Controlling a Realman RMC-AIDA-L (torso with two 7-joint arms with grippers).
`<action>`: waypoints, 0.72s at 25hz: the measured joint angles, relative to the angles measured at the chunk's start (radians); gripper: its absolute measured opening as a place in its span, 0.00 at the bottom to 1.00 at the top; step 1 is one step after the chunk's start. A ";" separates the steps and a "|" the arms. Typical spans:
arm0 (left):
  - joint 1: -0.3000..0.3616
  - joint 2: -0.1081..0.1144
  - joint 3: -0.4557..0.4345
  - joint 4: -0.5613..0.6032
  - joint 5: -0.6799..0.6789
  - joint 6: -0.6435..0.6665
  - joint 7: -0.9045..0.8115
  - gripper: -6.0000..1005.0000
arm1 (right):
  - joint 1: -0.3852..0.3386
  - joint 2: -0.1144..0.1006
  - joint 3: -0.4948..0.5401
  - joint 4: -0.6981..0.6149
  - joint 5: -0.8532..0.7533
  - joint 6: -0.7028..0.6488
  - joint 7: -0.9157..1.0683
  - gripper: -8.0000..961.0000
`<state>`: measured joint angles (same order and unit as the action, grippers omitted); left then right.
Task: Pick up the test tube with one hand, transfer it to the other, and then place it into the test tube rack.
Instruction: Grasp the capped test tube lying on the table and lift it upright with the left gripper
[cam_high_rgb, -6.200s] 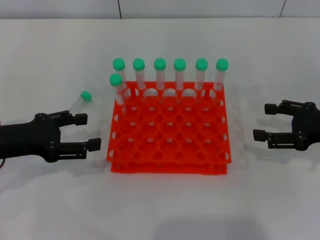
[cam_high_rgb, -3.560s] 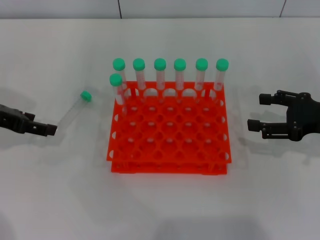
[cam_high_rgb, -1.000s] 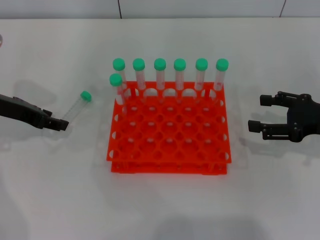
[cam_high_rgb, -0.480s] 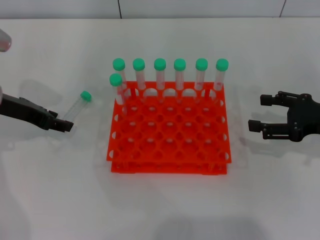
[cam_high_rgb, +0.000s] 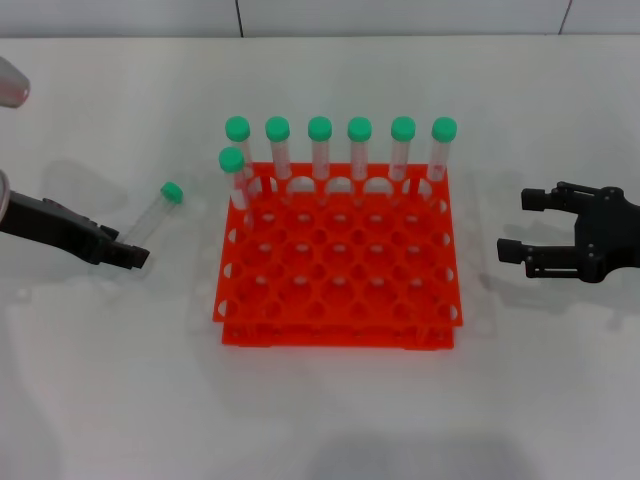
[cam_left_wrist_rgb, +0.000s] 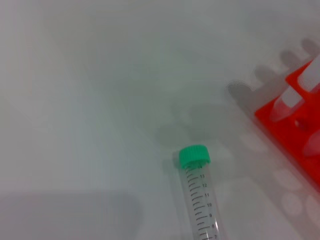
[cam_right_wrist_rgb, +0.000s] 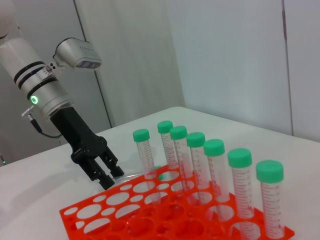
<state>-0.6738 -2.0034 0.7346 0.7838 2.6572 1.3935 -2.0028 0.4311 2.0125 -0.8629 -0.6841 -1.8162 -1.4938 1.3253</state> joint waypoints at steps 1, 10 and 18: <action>0.000 0.000 0.000 0.000 0.004 0.001 -0.001 0.58 | 0.000 0.000 0.000 0.000 0.000 0.000 0.000 0.88; -0.015 0.005 0.005 0.000 0.032 0.011 -0.007 0.57 | 0.000 0.000 0.000 0.000 0.000 0.001 0.000 0.88; -0.031 0.002 0.039 -0.007 0.045 0.012 -0.019 0.55 | 0.000 0.000 -0.002 0.000 0.000 0.001 0.000 0.88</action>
<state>-0.7050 -2.0009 0.7732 0.7766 2.7024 1.4051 -2.0218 0.4311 2.0125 -0.8646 -0.6841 -1.8162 -1.4924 1.3253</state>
